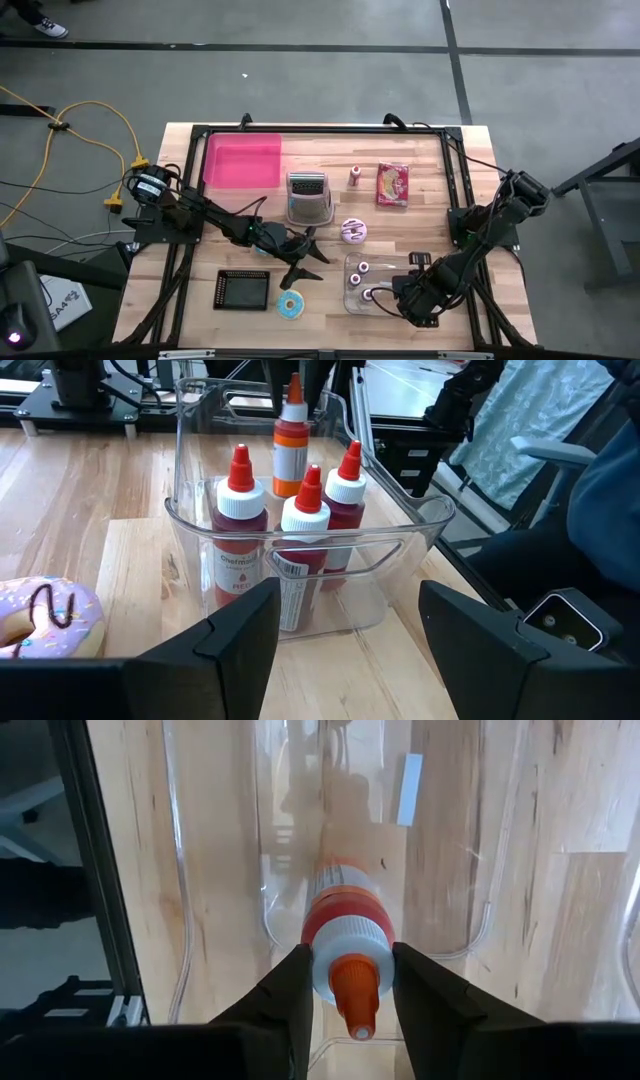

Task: Pick & Place Food Item
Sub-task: Put the bottom orange food coloring bottle into the transparent bin

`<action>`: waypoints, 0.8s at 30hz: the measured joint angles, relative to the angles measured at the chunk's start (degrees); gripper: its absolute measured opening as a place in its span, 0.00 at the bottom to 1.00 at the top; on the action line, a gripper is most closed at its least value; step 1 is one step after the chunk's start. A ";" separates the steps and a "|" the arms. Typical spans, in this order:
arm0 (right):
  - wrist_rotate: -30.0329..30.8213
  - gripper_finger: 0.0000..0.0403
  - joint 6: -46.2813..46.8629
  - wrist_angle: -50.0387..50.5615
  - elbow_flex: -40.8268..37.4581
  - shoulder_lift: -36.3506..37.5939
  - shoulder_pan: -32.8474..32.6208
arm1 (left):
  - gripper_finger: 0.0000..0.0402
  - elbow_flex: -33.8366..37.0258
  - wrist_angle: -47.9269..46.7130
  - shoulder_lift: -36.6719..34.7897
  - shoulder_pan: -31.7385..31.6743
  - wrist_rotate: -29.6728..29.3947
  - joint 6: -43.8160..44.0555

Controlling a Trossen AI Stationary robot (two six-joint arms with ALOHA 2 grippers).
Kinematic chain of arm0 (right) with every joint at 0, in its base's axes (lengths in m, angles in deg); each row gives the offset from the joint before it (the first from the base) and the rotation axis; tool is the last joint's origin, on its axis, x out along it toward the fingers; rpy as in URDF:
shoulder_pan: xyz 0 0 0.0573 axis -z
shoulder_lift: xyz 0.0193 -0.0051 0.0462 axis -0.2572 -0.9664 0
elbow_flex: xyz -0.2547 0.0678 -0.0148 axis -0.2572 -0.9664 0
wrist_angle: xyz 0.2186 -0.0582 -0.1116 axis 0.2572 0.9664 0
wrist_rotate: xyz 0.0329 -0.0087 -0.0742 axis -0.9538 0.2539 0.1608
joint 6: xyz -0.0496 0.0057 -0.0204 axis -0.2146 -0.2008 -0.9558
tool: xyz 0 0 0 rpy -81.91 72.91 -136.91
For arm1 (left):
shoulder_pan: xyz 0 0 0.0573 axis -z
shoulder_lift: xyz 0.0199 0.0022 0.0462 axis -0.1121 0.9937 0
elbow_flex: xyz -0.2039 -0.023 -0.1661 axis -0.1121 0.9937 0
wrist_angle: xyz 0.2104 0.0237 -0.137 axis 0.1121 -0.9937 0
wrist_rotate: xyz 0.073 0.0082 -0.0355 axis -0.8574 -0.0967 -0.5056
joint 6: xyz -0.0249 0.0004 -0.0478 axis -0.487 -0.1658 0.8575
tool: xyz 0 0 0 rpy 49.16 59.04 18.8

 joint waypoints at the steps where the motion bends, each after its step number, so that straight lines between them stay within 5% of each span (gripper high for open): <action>1: -0.06 0.27 0.00 -0.15 -0.20 0.00 0.00 | 0.58 0.00 0.00 0.00 0.00 0.02 0.00; 24: -0.99 0.33 0.17 -0.39 -1.10 0.00 0.00 | 0.58 0.00 0.00 0.00 0.00 0.02 0.00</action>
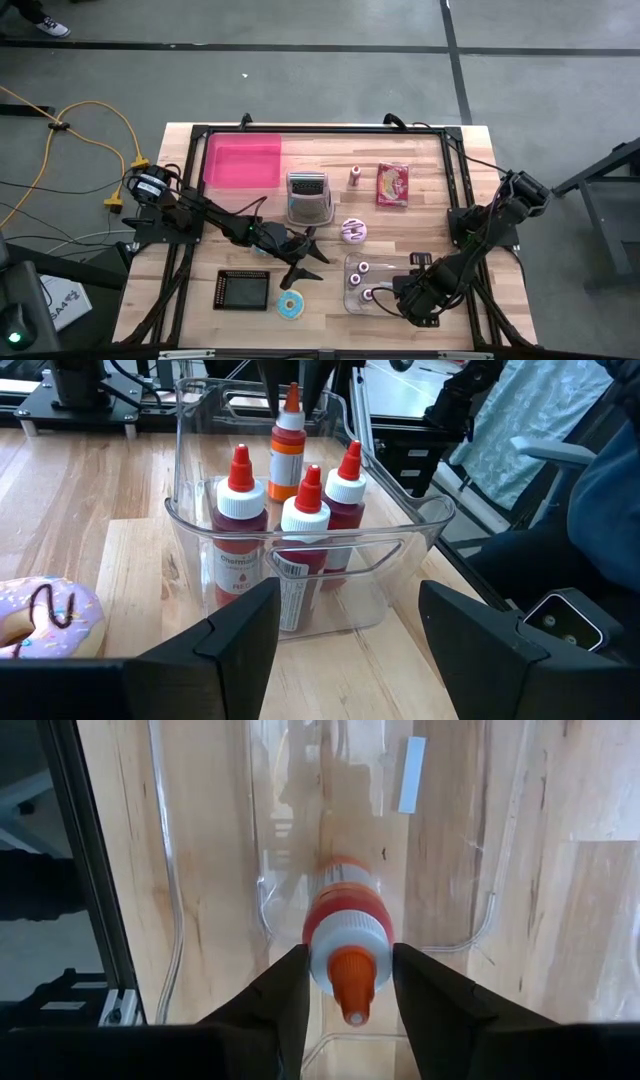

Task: Pick & Place Food Item
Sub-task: Put the bottom orange food coloring bottle into the transparent bin, then put the orange food coloring bottle into the transparent bin

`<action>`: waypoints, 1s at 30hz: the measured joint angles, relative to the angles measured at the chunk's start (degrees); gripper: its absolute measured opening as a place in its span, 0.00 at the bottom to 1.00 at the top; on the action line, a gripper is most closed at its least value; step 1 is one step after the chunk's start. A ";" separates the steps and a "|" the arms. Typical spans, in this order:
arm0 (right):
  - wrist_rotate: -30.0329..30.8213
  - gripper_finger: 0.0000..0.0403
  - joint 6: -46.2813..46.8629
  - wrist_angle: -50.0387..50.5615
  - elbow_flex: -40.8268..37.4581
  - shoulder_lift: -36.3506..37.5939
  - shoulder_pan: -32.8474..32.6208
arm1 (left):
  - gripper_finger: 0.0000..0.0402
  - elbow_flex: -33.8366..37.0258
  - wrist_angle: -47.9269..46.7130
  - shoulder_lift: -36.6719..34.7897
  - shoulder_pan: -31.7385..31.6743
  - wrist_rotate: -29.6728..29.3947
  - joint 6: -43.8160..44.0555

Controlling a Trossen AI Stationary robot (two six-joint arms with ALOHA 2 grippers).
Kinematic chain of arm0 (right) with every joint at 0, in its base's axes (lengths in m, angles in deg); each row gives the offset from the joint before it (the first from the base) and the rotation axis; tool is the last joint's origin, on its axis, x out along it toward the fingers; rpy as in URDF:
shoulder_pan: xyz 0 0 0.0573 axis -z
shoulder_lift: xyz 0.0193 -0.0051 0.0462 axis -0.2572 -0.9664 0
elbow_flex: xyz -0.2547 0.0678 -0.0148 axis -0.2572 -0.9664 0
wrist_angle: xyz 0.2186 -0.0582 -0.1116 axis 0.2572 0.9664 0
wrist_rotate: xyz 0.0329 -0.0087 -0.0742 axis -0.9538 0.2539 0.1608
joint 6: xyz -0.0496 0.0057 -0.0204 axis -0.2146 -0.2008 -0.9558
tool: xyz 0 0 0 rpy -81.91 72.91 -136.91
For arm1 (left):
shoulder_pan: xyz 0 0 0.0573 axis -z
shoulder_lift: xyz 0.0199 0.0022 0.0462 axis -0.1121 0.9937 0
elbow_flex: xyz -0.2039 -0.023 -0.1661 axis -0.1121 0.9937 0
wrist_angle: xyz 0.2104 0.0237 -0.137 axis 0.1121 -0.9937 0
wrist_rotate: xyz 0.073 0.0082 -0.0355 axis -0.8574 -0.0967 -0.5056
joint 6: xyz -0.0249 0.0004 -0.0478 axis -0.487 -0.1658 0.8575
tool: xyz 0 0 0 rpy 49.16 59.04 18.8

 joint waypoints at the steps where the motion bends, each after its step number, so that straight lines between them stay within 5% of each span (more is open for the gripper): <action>1: 0.00 0.33 0.00 0.42 0.30 0.00 0.00 | 0.58 0.00 0.00 0.00 -0.02 0.00 0.00; 22: 4.90 0.33 1.53 5.12 5.75 3.26 0.26 | 0.58 0.00 0.02 0.00 -0.02 0.00 0.00; 30: 2.78 0.33 -1.58 4.51 5.75 3.26 8.50 | 0.58 0.00 0.11 0.00 -0.02 0.00 0.00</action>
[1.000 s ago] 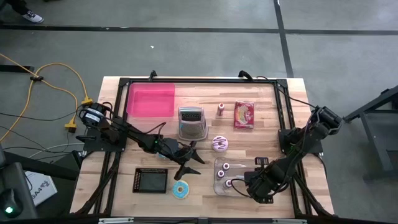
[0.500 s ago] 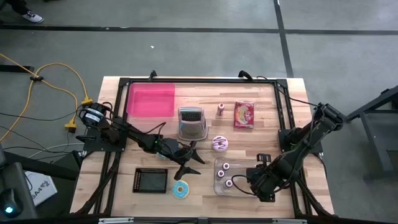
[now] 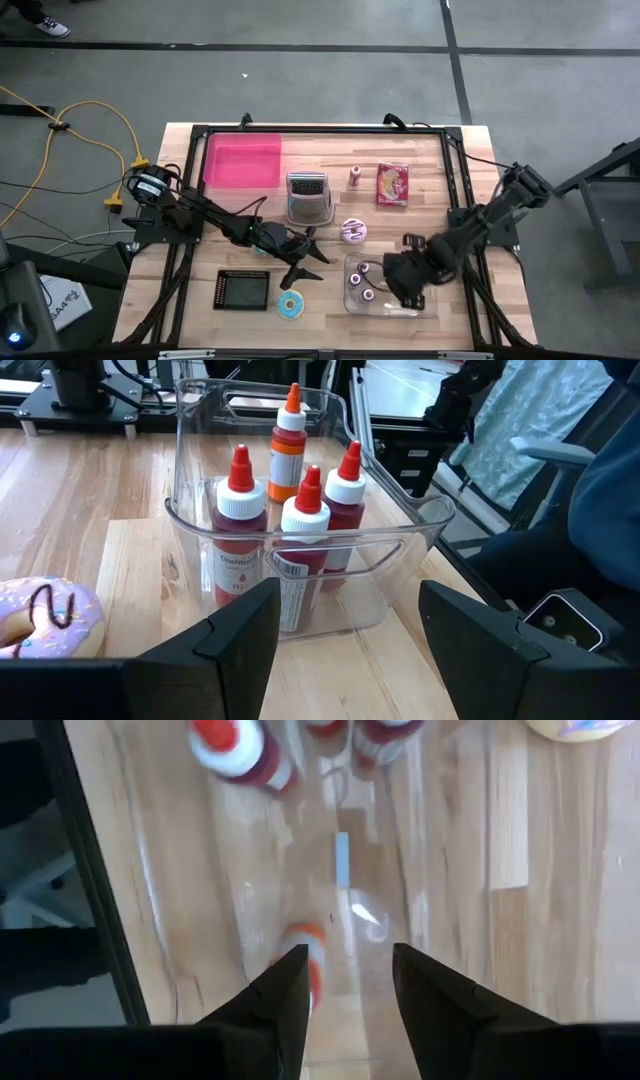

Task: Pick & Place Food Item
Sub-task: Put the orange food coloring bottle into the transparent bin

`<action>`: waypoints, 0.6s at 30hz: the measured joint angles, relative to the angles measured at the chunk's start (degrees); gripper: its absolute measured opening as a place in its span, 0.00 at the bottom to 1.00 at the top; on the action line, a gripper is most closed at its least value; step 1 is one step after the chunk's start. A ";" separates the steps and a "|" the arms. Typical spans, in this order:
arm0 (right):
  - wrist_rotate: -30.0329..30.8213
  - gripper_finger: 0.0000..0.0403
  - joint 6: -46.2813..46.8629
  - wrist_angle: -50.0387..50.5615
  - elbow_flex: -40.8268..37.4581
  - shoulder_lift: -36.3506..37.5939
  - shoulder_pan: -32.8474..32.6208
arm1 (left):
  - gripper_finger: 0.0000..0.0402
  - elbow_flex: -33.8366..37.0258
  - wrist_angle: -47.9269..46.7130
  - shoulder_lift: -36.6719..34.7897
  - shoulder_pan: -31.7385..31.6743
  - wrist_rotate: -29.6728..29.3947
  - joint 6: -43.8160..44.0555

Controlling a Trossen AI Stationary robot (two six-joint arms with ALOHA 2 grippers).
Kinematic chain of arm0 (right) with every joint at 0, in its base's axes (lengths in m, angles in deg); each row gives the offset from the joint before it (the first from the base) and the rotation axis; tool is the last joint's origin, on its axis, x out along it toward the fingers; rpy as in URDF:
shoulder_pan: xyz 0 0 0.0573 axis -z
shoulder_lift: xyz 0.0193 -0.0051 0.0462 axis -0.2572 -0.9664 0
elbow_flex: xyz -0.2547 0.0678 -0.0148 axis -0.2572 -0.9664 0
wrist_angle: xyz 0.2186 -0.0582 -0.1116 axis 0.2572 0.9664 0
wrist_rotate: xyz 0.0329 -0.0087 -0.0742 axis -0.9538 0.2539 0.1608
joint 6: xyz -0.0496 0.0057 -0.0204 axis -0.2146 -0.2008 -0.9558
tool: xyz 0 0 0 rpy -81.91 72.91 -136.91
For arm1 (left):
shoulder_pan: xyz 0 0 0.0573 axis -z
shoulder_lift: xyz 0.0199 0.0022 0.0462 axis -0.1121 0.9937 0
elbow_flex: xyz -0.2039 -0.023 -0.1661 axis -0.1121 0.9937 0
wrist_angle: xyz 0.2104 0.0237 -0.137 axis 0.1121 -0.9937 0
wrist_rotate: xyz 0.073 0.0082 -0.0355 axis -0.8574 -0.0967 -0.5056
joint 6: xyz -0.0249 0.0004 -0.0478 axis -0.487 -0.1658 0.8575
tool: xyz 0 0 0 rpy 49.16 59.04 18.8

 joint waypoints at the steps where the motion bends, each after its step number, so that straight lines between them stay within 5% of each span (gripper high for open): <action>1: -0.81 0.33 -1.28 0.05 -0.01 0.00 1.54 | 0.58 0.00 0.04 0.00 0.01 0.00 0.00; 18: -2.78 0.33 -23.95 0.81 0.00 6.58 32.60 | 0.58 0.00 0.10 0.00 0.02 0.00 0.00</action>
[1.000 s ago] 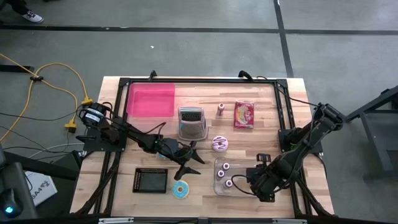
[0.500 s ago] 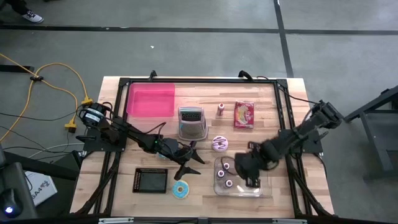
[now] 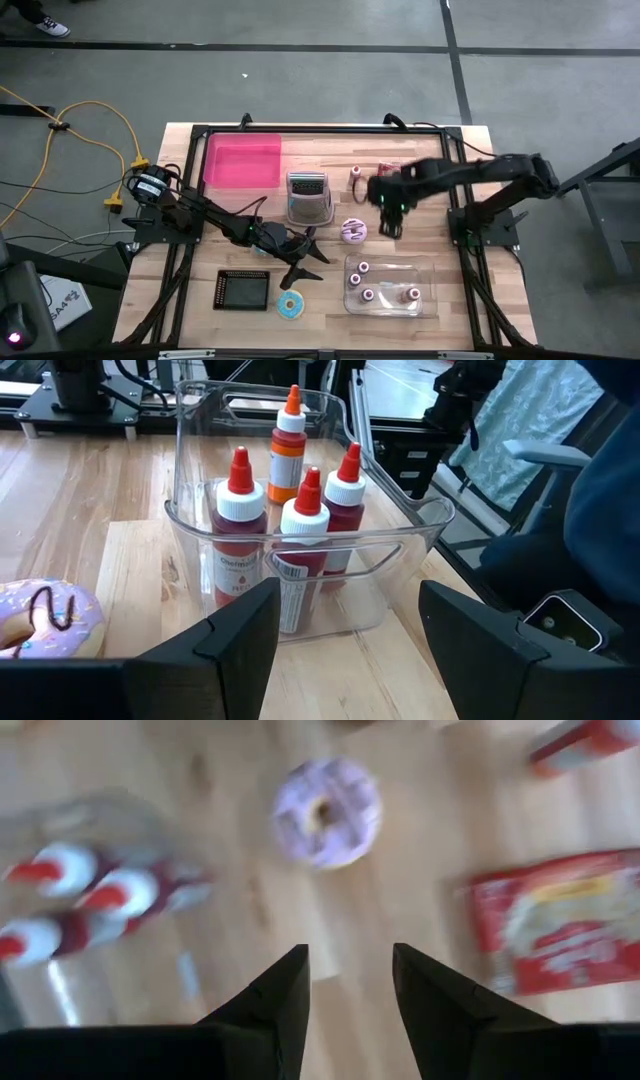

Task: Pick & Place Food Item
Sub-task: Put the orange food coloring bottle into the transparent bin

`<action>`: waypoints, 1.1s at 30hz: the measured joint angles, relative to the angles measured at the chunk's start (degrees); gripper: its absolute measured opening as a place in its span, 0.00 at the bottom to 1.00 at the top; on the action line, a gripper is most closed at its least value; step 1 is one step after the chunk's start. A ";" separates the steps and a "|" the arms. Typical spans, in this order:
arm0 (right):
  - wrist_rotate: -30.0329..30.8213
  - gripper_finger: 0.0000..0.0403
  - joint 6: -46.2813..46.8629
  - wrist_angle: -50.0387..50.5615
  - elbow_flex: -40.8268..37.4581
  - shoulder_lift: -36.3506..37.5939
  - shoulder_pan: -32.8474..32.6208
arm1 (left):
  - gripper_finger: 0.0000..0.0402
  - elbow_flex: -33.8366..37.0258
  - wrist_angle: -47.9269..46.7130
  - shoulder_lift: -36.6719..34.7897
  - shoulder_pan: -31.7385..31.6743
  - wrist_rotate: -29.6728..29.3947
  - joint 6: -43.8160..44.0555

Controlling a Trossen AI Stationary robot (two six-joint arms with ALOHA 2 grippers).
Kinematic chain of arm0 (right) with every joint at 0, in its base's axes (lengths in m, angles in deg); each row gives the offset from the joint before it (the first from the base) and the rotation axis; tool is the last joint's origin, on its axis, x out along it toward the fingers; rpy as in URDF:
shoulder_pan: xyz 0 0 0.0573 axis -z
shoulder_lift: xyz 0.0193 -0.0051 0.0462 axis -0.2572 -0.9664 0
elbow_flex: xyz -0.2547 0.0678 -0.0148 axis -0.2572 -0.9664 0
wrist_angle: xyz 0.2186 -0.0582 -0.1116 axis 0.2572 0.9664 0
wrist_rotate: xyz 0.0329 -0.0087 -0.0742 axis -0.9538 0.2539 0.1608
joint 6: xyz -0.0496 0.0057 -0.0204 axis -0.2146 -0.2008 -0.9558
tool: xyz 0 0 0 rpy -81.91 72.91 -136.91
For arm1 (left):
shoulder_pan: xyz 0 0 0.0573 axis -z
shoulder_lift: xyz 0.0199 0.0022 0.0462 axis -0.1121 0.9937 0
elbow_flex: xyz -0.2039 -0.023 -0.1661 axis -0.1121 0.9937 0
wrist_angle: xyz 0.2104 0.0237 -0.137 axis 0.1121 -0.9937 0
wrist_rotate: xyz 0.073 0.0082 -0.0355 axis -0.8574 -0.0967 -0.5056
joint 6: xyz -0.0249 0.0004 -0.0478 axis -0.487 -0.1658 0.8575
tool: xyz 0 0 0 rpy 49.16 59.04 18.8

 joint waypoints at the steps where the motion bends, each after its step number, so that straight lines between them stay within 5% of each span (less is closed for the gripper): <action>1: 0.05 0.33 -1.13 -0.48 0.01 0.18 1.77 | 0.58 0.00 0.00 0.00 0.00 0.00 0.00; 11: 3.18 0.33 -6.82 -4.03 -0.01 -1.40 12.74 | 0.58 0.00 0.00 0.00 -0.02 0.00 0.00; 24: 13.10 0.33 -12.35 -13.21 -0.01 -1.38 13.29 | 0.58 0.00 -0.02 0.00 0.00 0.00 0.00; 33: 11.35 0.33 -13.04 -19.16 -5.84 -1.40 14.94 | 0.58 0.00 -0.02 0.00 -0.02 0.00 0.00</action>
